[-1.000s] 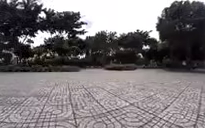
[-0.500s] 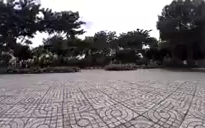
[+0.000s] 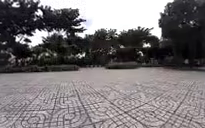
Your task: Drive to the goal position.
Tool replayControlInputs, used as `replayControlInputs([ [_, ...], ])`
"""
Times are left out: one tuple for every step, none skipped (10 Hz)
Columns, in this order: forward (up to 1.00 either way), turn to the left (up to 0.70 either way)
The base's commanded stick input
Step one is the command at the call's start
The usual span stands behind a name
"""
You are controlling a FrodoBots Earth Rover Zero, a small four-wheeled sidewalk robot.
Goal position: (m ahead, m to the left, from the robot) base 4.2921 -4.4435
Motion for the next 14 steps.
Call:
replayControlInputs([
  [0.7, 0.0],
  [0.7, 0.0],
  [0.7, 0.0],
  [0.7, 0.0],
  [0.68, 0.0],
  [0.0, 0.0],
  [0.0, 0.0],
  [0.0, 0.0],
  [0.0, 0.0],
  [0.0, -0.08],
  [0.0, -0.42],
  [0.0, -0.45],
  [0.0, -0.45],
  [0.2, -0.4],
])
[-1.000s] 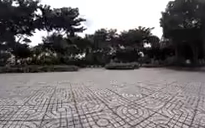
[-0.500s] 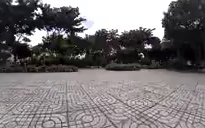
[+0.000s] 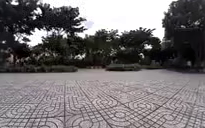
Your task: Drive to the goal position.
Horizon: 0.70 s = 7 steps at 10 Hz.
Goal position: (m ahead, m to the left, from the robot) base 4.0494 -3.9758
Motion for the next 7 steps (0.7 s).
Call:
replayControlInputs([
  [0.7, -0.27],
  [0.7, -0.27],
  [0.7, -0.27],
  [0.7, -0.27],
  [0.7, -0.27],
  [0.7, -0.27],
  [0.7, -0.27],
])
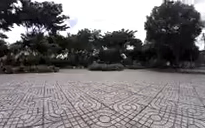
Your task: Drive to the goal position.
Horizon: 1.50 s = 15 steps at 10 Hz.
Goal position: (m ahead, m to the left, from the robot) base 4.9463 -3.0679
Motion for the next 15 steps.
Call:
replayControlInputs([
  [0.7, -0.27],
  [0.7, -0.27],
  [0.7, -0.27],
  [0.7, -0.27],
  [0.7, -0.27],
  [0.7, -0.27],
  [0.7, -0.27],
  [0.7, -0.27],
  [0.7, -0.13],
  [0.7, 0.0],
  [0.7, 0.0],
  [0.7, 0.0],
  [0.7, 0.0],
  [0.7, 0.0],
  [0.7, 0.0],
])
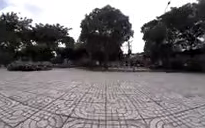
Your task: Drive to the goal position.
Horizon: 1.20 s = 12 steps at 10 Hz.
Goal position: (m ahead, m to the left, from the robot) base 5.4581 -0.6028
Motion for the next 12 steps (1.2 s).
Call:
replayControlInputs([
  [0.7, 0.0],
  [0.7, 0.0],
  [0.7, 0.0],
  [0.7, 0.0],
  [0.7, 0.0],
  [0.7, 0.0],
  [0.7, 0.0],
  [0.7, 0.0],
  [0.7, 0.0],
  [0.7, 0.0],
  [0.7, 0.0],
  [0.7, 0.0],
])
